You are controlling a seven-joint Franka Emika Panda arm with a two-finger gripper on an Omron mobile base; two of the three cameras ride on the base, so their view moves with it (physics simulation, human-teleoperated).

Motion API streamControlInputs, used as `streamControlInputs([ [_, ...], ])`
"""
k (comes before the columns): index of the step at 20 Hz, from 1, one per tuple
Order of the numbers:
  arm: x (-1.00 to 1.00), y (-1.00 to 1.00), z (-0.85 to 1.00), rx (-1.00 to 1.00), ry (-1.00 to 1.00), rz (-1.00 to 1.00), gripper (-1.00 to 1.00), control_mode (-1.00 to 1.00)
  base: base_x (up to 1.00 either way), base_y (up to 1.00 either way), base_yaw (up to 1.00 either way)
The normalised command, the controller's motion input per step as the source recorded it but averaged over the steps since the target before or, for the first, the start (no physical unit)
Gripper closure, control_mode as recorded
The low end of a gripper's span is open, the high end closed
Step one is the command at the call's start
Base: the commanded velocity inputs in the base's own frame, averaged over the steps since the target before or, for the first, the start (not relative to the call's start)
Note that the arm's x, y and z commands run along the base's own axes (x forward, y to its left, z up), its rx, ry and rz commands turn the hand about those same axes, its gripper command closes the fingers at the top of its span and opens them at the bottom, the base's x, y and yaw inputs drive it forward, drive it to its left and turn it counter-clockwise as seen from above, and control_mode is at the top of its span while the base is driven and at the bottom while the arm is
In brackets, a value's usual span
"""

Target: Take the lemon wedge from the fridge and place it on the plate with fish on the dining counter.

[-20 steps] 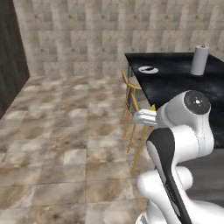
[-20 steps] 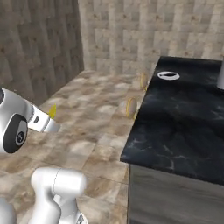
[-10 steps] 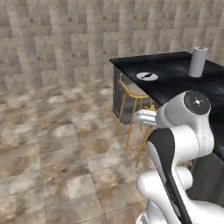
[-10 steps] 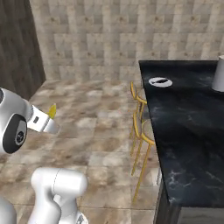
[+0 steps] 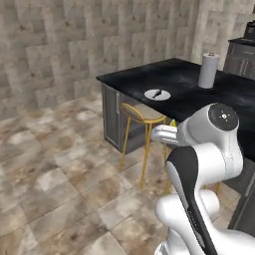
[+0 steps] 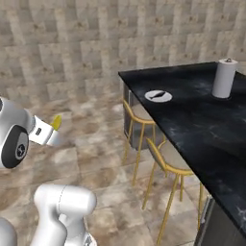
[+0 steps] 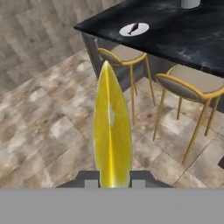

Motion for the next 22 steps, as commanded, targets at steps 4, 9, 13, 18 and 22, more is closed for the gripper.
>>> streamControlInputs([
  [4,0.00,0.00,0.00,0.00,0.00,0.00,1.00,1.00,0.93,1.00,-0.56],
  [9,0.00,0.00,0.00,0.00,0.00,0.00,1.00,1.00,1.00,1.00,-0.56],
  [13,0.00,0.00,0.00,0.00,0.00,0.00,1.00,1.00,0.99,1.00,-0.55],
  [18,0.00,0.00,0.00,0.00,0.00,0.00,1.00,1.00,0.89,1.00,-0.54],
  [22,0.00,0.00,0.00,0.00,0.00,0.00,1.00,1.00,0.93,1.00,-0.54],
])
